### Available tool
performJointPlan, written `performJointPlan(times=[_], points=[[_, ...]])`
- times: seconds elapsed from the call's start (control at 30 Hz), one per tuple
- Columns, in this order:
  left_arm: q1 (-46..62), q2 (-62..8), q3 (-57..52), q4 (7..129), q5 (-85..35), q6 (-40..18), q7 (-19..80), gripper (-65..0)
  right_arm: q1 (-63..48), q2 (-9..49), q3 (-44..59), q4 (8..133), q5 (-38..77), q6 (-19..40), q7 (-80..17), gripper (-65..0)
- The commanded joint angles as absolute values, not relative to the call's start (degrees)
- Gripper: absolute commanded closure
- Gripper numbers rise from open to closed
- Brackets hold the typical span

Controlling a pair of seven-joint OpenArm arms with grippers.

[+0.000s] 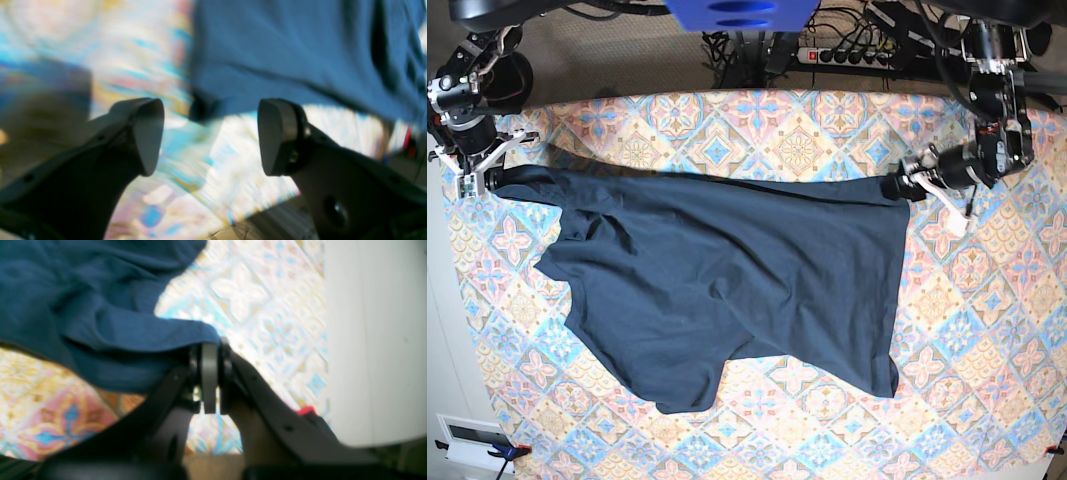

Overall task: Layout the t-shirt on the table in an organized manner, then fold the t-shirt properly
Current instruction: 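Hold the shirt taut between both grippers and lower it flat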

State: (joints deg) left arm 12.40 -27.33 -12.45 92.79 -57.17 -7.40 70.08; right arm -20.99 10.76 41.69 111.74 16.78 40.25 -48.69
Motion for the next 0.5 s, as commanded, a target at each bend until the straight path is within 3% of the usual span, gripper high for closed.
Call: performJointPlan(times=[0.0,0.47], points=[[12.53,-28.53,-12.79,93.67,-57.19,-7.43,69.32,-41.4,-20.79,11.82,42.07,112.75,17.54,40.0,-47.16,-0.6],[12.53,-26.86,-11.74,89.36,-54.81,-7.16,65.01,-41.4,-20.79,11.82,42.15,112.75,17.54,40.0,-47.16,-0.6]])
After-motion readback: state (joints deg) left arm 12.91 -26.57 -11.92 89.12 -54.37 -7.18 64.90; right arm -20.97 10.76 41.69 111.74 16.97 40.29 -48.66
